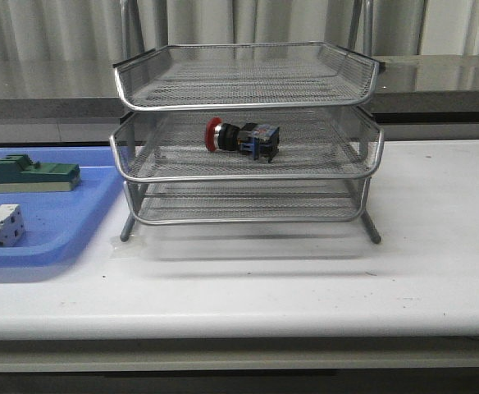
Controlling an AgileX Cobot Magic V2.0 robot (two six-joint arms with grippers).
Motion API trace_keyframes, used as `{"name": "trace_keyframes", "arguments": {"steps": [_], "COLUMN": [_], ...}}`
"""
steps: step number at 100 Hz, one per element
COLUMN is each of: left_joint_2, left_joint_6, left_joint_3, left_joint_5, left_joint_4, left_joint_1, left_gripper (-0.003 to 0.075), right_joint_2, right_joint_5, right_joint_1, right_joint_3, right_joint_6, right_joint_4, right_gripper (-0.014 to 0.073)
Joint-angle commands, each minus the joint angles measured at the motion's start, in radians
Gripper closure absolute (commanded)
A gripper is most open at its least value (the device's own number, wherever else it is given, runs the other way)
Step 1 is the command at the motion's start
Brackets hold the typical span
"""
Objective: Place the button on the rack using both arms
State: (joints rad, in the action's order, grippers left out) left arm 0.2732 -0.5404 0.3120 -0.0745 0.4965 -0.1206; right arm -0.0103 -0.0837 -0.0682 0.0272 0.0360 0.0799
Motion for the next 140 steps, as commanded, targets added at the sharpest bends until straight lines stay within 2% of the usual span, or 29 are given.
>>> {"name": "trace_keyframes", "arguments": {"steps": [1, 16, 21, 33, 40, 58, 76, 99, 128, 140], "left_joint_2": [0.006, 0.006, 0.006, 0.006, 0.006, 0.003, -0.040, -0.145, -0.308, -0.309], "left_joint_6": [0.010, 0.039, 0.114, 0.391, 0.464, 0.466, 0.559, 0.559, 0.561, 0.568], "left_joint_3": [0.029, 0.029, 0.029, 0.029, 0.029, 0.010, -0.065, -0.190, -0.311, -0.333], "left_joint_5": [0.074, 0.074, 0.074, 0.074, 0.074, 0.074, 0.106, 0.143, 0.152, 0.167], "left_joint_4": [0.013, -0.025, -0.105, -0.361, -0.436, -0.465, -0.506, -0.508, -0.508, -0.508], "left_joint_1": [0.004, 0.004, 0.004, 0.004, 0.004, 0.006, 0.038, 0.076, 0.076, 0.076], "left_gripper": [0.0741, 0.0741, 0.0741, 0.0741, 0.0741, 0.0741, 0.0741, 0.0741, 0.0741, 0.0741], "right_joint_2": [-0.017, -0.017, -0.017, -0.017, -0.017, -0.017, -0.017, -0.017, -0.017, -0.017], "right_joint_5": [0.091, 0.091, 0.091, 0.091, 0.091, 0.091, 0.091, 0.091, 0.091, 0.091], "right_joint_1": [0.003, 0.003, 0.003, 0.003, 0.003, 0.003, 0.003, 0.003, 0.003, 0.003], "right_joint_3": [0.001, 0.001, 0.001, 0.001, 0.001, 0.001, 0.001, 0.001, 0.001, 0.001], "right_joint_6": [-0.001, -0.001, -0.001, -0.001, -0.001, -0.001, -0.001, -0.001, -0.001, -0.001], "right_joint_4": [0.009, 0.009, 0.009, 0.009, 0.009, 0.009, 0.009, 0.009, 0.009, 0.009], "right_gripper": [0.0651, 0.0651, 0.0651, 0.0651, 0.0651, 0.0651, 0.0651, 0.0651, 0.0651, 0.0651]}}
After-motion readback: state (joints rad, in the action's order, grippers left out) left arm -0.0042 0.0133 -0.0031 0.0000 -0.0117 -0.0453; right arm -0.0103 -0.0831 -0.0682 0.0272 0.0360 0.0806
